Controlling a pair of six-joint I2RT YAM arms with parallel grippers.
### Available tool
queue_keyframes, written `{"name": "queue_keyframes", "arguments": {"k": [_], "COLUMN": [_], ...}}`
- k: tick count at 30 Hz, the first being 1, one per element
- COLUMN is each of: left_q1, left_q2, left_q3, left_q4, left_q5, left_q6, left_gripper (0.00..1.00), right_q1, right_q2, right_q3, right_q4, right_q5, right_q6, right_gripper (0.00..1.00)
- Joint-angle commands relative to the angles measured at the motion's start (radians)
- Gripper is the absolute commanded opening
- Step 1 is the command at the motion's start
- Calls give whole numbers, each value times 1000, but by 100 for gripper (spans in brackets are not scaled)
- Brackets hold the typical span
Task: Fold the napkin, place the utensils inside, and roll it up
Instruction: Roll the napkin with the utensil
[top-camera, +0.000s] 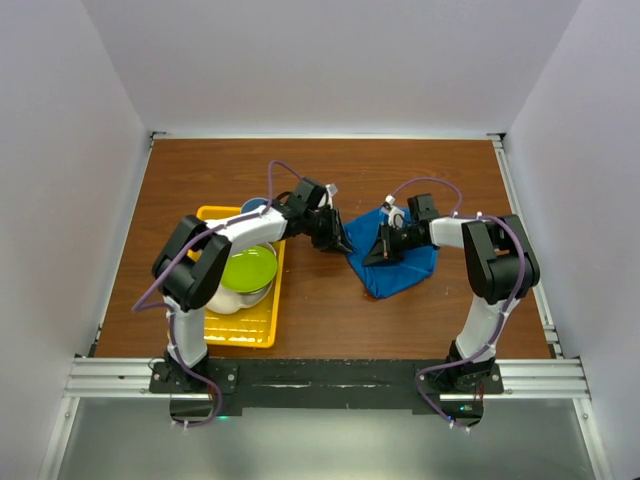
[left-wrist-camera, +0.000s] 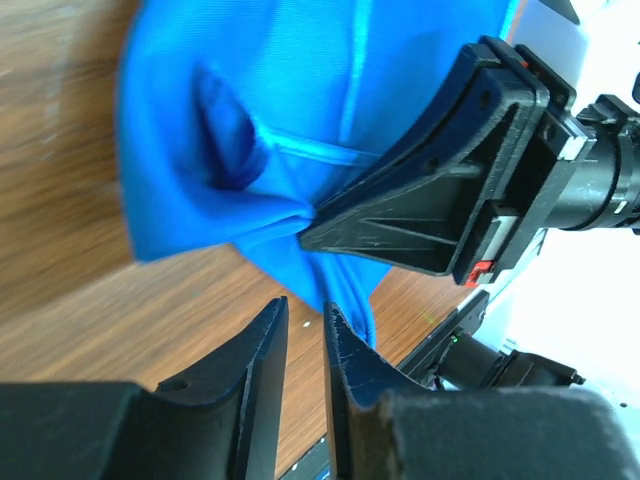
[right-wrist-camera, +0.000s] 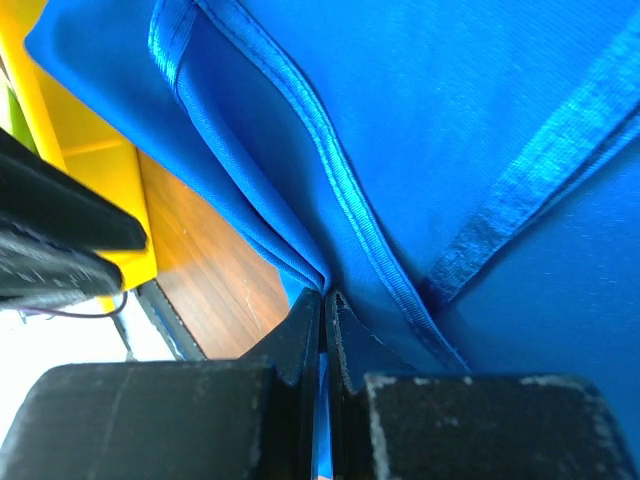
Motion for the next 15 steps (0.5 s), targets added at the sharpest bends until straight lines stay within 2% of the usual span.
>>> {"name": "queue_keyframes", "arguments": {"k": [1, 6, 15], "left_q1": [-21, -32, -33], "left_q2": [51, 106, 178], "left_q3": [57, 71, 84], "left_q4": [94, 126, 221], "left_q5": [61, 79, 96], "left_q6": [-16, -28, -70], "left_gripper": [23, 15, 4], "right_q1": [-14, -14, -14], "right_q2": [19, 40, 66], "right_q3": [31, 71, 91], "right_q4": [-31, -139, -215], "right_q5": [83, 181, 204], "right_q6": [4, -39, -90], "right_gripper": [0, 0, 0]}}
